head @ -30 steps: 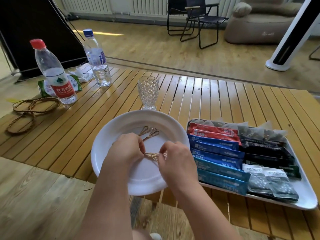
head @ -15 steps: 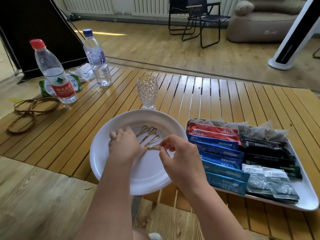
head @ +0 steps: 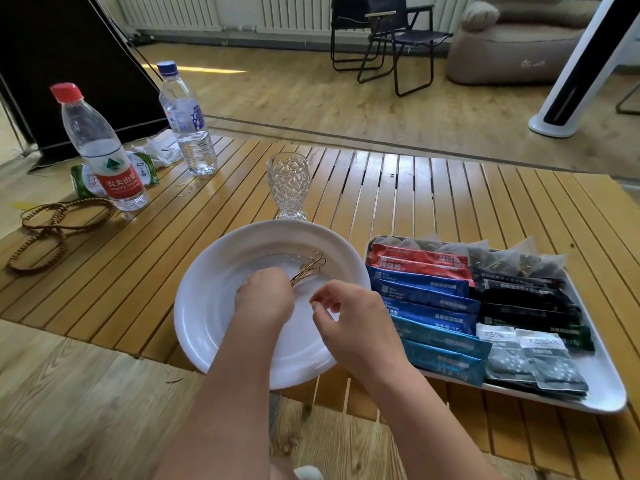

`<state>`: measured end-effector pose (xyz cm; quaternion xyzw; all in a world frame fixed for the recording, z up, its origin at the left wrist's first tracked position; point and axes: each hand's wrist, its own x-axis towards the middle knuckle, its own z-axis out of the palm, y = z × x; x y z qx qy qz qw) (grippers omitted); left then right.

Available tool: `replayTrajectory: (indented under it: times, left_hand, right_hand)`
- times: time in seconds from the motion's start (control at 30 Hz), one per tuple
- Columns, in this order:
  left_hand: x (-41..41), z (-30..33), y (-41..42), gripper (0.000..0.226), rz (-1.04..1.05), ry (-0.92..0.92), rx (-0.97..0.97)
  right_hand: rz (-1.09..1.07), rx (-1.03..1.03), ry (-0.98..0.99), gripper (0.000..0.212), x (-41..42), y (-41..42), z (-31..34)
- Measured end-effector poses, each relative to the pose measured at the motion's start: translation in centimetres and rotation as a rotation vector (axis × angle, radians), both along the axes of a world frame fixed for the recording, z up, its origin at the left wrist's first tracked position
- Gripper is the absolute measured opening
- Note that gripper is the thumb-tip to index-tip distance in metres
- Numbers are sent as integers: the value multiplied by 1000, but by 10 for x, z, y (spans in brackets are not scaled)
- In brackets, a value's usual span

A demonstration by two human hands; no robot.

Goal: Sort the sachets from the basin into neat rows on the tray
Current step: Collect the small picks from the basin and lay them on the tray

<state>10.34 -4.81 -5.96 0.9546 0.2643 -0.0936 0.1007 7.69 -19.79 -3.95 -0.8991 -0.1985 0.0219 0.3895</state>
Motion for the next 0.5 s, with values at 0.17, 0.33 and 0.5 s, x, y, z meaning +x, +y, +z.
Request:
replayTrajectory:
  times: [0.17,0.33,0.5]
  left_hand:
    - [-3,7,-12,30,-36,75,71]
    - [-1,9,-15,28,-19,-69,-51]
    - [-2,9,-24,11,-146,-105,-151]
  right_hand:
    - [-23,-3,23,19,3,-4,-1]
    - [-45,80,58,17,7,-7,3]
    - [-129,198,112,23,15,-19,8]
